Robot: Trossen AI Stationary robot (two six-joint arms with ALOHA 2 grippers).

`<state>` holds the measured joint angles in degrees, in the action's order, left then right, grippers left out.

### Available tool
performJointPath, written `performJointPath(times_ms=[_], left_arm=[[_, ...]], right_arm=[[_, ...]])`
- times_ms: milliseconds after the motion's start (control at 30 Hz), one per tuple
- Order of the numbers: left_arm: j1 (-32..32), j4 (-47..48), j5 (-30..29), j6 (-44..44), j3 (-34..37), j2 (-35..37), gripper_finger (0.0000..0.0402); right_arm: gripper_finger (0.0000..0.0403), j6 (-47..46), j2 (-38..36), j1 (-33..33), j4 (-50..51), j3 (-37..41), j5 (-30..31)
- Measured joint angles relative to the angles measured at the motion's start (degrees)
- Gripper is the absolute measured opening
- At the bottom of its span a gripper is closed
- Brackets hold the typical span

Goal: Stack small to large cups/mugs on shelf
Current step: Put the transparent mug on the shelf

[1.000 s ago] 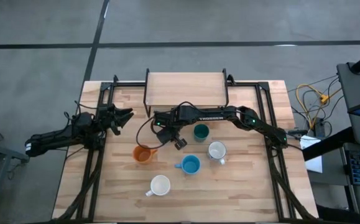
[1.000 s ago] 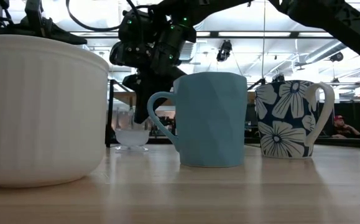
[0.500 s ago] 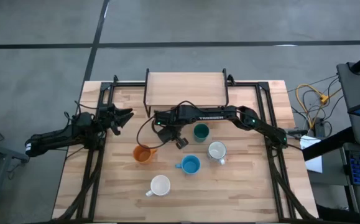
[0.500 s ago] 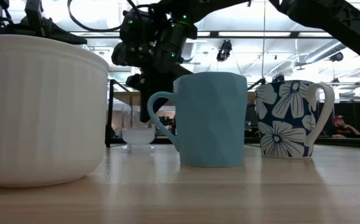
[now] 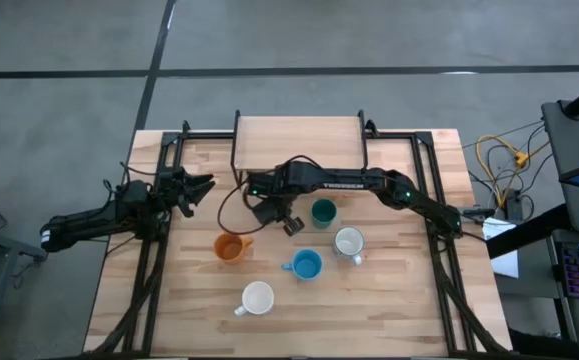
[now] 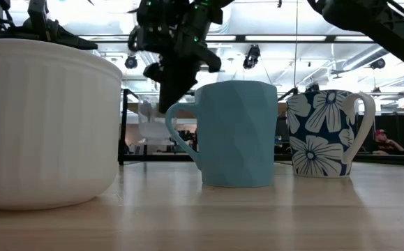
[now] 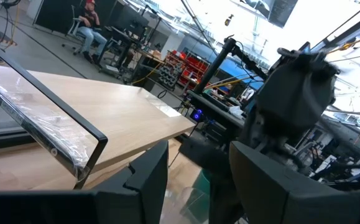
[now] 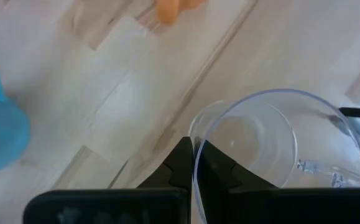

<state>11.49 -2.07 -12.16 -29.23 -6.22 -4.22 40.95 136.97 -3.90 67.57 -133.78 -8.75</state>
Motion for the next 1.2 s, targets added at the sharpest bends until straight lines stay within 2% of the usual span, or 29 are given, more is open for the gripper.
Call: performJointPath(times_ms=[600, 833, 1000, 1200], left_arm=[[0.01, 0.01, -0.02, 0.07, 0.00, -0.01, 0.0157], [0.01, 0.00, -0.02, 0.07, 0.00, -0.01, 0.0157], [0.01, 0.00, 0.00, 0.07, 0.00, -0.01, 0.0157], [0.00, 0.00, -0.02, 0.03, 0.00, -0.04, 0.0157]], right_arm=[[0.0008, 0.16, -3.56, 1.36, 5.93, -1.22, 2.46], [0.0008, 1.20, -6.66, 1.97, 6.14, -1.22, 3.08], [0.0008, 3.03, -8.12, 1.95, 5.73, -1.22, 7.43], [0.0008, 3.26, -8.98, 0.62, 2.74, -1.22, 8.11]])
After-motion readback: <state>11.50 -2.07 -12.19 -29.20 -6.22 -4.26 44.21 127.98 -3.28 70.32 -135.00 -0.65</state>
